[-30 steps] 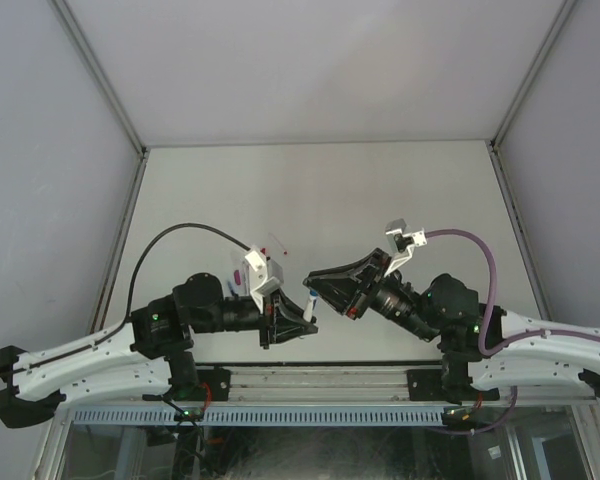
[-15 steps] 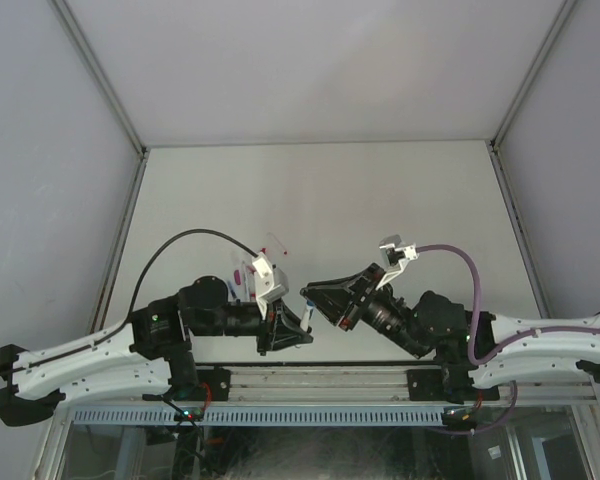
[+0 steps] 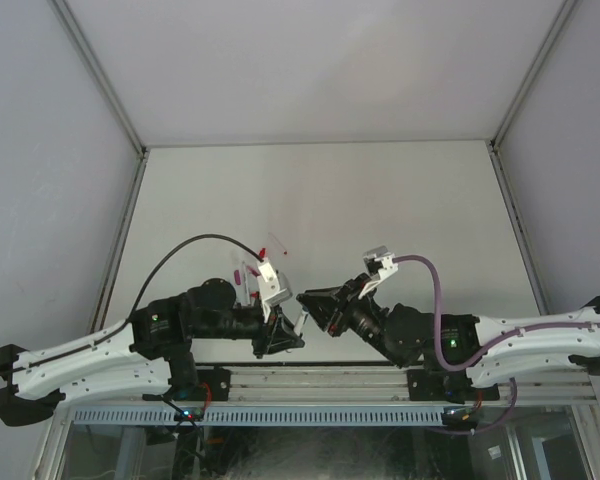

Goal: Insert the pens into the pen caps
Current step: Press the pen cap onto the pen.

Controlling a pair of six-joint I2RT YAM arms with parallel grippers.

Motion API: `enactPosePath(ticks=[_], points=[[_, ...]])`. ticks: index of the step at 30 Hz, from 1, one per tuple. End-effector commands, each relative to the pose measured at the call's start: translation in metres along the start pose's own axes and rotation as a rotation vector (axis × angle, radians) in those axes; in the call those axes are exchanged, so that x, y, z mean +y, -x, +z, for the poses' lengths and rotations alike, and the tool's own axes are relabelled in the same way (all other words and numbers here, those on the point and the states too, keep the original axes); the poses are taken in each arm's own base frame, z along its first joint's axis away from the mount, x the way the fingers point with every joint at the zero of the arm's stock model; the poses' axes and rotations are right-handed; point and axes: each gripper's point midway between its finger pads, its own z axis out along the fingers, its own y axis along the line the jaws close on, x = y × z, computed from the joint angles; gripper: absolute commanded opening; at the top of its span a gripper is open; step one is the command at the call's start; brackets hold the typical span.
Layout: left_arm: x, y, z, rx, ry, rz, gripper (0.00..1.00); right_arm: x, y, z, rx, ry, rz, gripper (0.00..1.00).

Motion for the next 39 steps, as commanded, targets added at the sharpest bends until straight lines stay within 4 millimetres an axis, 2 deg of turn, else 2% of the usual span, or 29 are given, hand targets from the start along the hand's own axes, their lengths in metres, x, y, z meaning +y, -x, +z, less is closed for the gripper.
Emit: enactPosePath(ticks=[1, 5, 8, 12, 16, 20, 23, 26, 29, 34, 39], points=[[-0.063, 0.233, -0.11, -0.922, -0.095, 0.14, 0.0, -0.081, -0.146, -0.049, 0.547, -0.077, -0.395, 0.0], [-0.048, 0.219, -0.093, -0.86, -0.042, 0.124, 0.0, -0.071, -0.115, -0.034, 0.465, -0.049, -0.301, 0.0], [-0.035, 0.201, -0.075, -0.799, -0.007, 0.11, 0.0, -0.056, -0.081, -0.021, 0.379, -0.007, -0.241, 0.0], [-0.02, 0.176, -0.052, -0.707, 0.031, 0.098, 0.0, -0.042, -0.026, -0.007, 0.236, 0.02, -0.207, 0.0], [-0.003, 0.147, -0.03, -0.607, 0.075, 0.086, 0.0, -0.03, 0.036, -0.002, 0.084, 0.044, -0.197, 0.01], [0.015, 0.12, -0.011, -0.524, 0.123, 0.069, 0.0, -0.015, 0.087, -0.005, -0.029, 0.09, -0.21, 0.13], [0.026, 0.103, -0.002, -0.484, 0.154, 0.05, 0.0, -0.009, 0.112, -0.01, -0.096, 0.114, -0.218, 0.24], [0.036, 0.088, 0.006, -0.448, 0.182, 0.028, 0.0, -0.009, 0.126, -0.017, -0.133, 0.127, -0.205, 0.34], [0.045, 0.077, 0.011, -0.423, 0.213, 0.008, 0.0, -0.014, 0.127, -0.019, -0.13, 0.114, -0.2, 0.41], [0.059, 0.068, 0.014, -0.407, 0.275, -0.028, 0.0, -0.027, 0.114, -0.014, -0.073, 0.072, -0.173, 0.54], [0.067, 0.073, 0.011, -0.434, 0.309, -0.064, 0.0, -0.047, 0.091, 0.001, 0.033, 0.014, -0.091, 0.62]])
